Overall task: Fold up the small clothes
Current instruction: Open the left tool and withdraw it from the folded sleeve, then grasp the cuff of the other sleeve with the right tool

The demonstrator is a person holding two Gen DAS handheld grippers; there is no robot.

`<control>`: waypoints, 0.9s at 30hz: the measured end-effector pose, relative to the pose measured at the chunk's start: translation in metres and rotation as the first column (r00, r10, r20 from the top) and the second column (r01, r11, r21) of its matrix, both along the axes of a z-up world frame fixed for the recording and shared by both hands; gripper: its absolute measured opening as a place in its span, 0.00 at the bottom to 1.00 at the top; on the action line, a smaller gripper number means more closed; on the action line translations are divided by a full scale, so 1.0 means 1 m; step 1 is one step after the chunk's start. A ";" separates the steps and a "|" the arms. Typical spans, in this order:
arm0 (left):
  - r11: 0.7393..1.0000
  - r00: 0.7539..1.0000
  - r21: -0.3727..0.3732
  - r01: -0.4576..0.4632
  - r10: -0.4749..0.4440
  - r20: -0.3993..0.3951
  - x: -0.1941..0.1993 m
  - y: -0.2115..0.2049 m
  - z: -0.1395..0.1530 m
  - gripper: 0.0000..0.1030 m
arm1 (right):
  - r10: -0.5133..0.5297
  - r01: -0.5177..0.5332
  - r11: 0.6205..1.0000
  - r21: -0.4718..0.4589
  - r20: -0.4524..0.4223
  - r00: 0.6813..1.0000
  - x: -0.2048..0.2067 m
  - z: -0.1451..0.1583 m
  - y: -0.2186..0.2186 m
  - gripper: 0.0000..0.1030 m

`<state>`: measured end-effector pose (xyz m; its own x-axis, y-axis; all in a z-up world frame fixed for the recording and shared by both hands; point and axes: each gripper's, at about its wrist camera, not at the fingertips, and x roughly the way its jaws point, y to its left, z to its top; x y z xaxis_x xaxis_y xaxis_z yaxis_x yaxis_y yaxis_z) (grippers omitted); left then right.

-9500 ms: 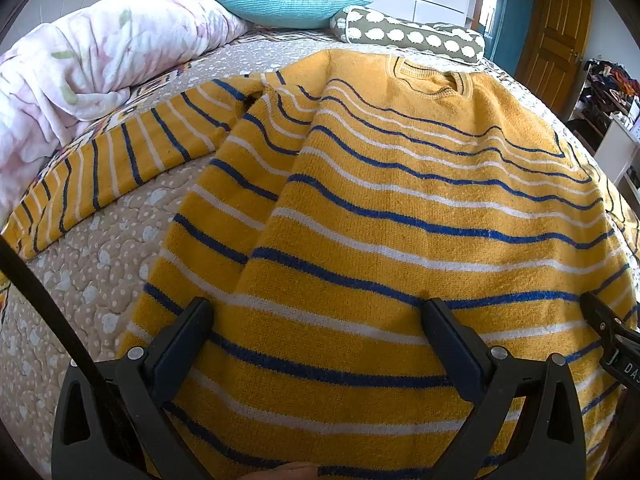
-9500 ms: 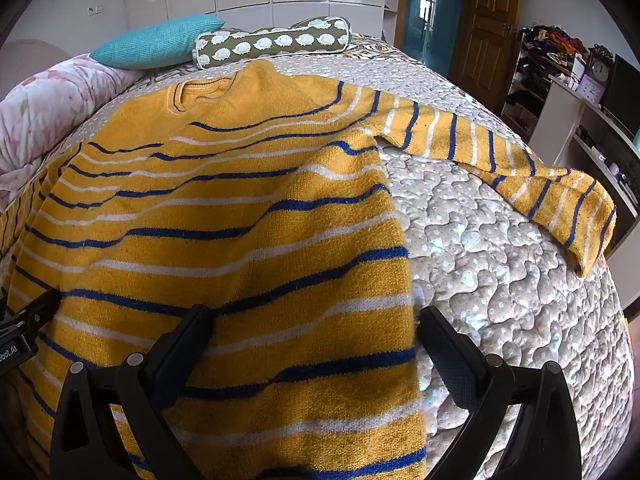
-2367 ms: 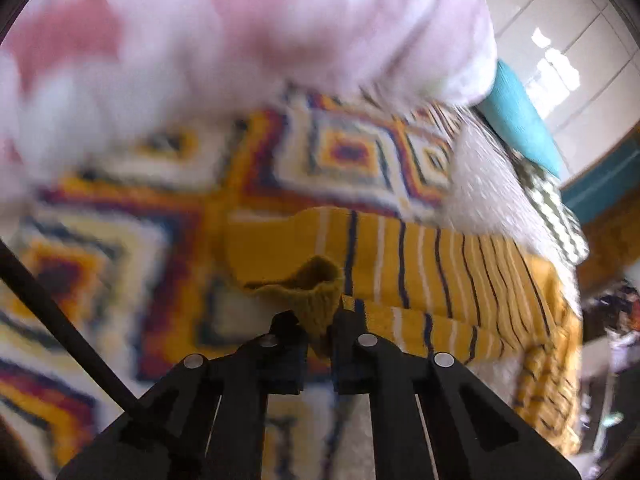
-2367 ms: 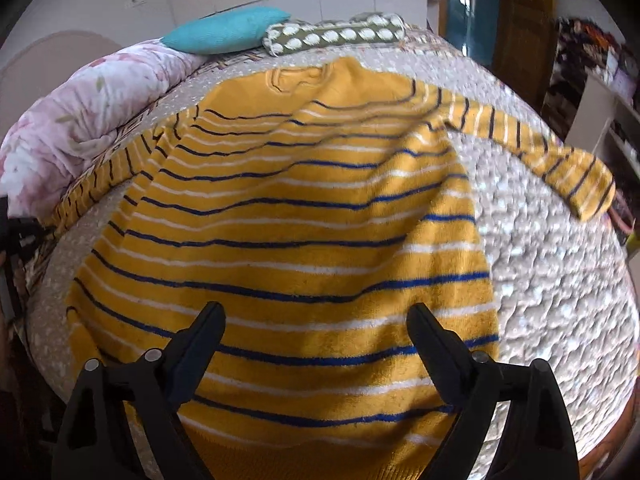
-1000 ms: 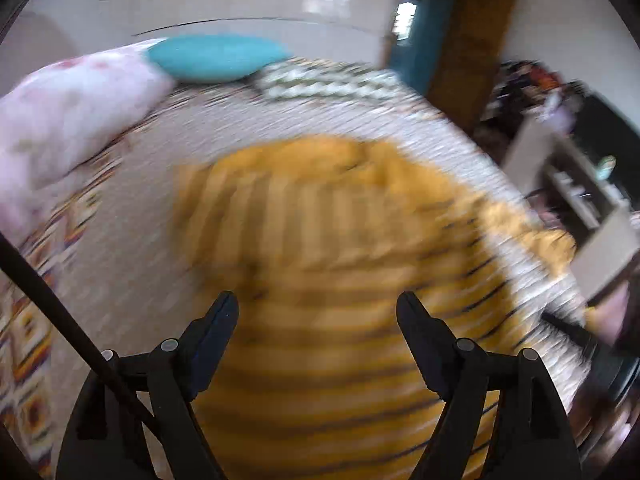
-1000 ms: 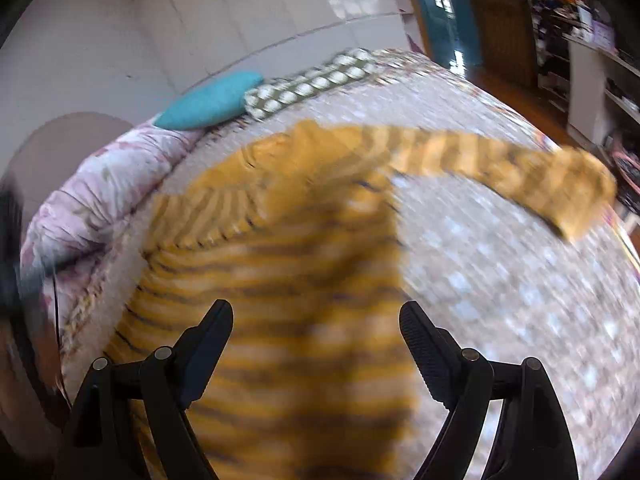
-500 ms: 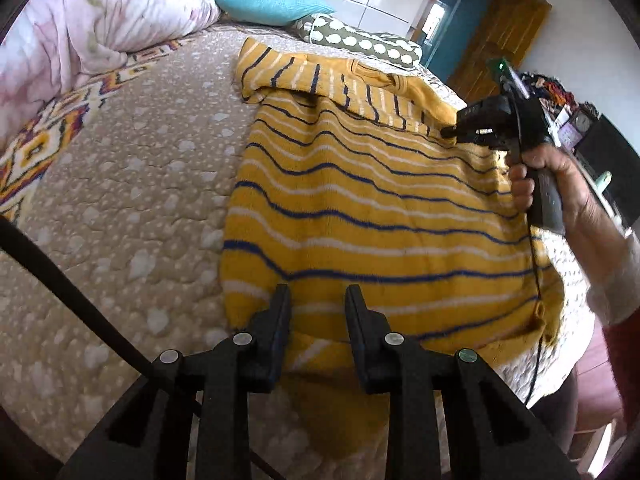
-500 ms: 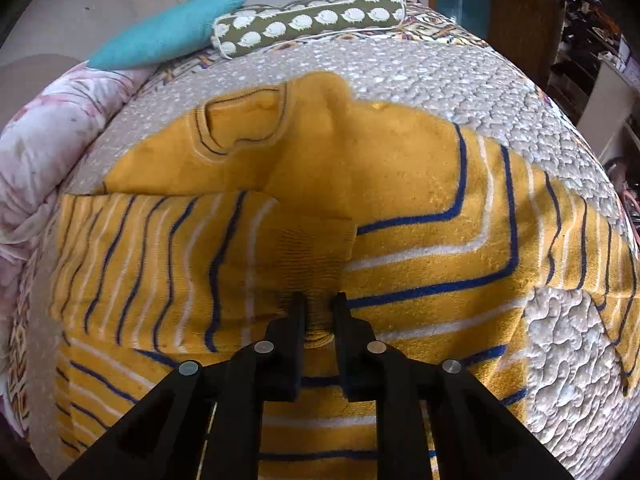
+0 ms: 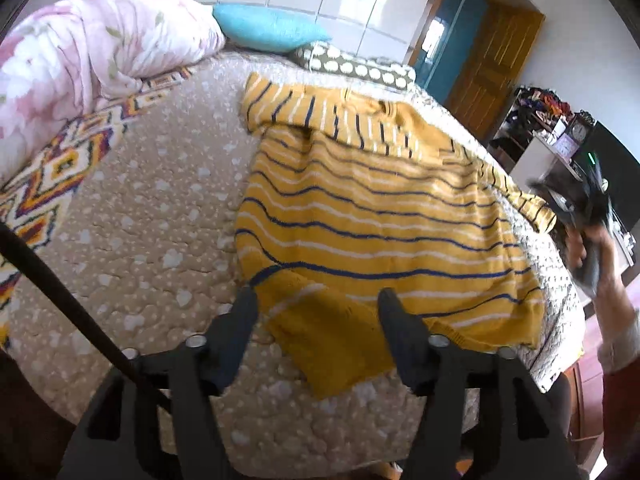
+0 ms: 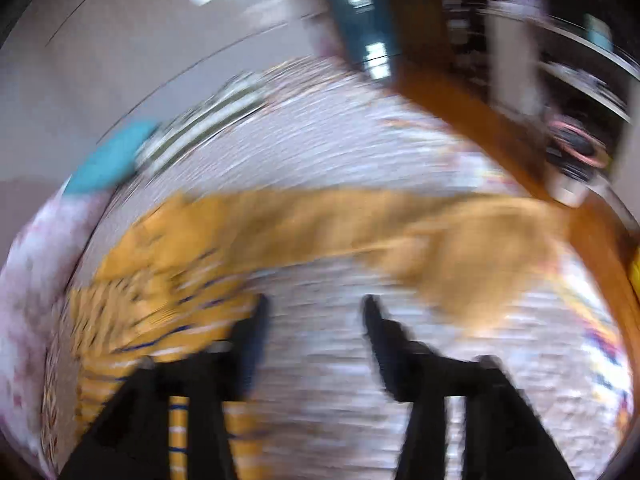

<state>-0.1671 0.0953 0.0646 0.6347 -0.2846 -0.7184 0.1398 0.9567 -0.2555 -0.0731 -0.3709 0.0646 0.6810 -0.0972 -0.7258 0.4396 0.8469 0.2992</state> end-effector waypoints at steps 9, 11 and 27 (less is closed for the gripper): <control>0.999 0.999 0.000 0.050 -0.050 -0.011 -0.007 -0.029 0.016 0.61 | -0.252 0.164 0.773 0.613 0.059 0.966 -0.040 -0.040 -0.134 0.68; 0.997 0.997 0.007 0.071 -0.071 -0.004 -0.009 -0.038 0.020 0.61 | -0.286 0.215 0.727 0.652 0.003 0.958 -0.025 -0.051 -0.142 0.68; 0.992 0.992 -0.007 0.126 -0.126 0.002 -0.017 -0.056 0.023 0.62 | -0.211 0.069 0.892 0.446 0.277 0.938 -0.050 0.053 -0.128 0.03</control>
<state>-0.1842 0.0389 0.0877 0.5942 -0.3676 -0.7154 0.2595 0.9295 -0.2621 -0.1231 -0.4991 0.1172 0.8792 0.0594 -0.4727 0.3688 0.5435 0.7541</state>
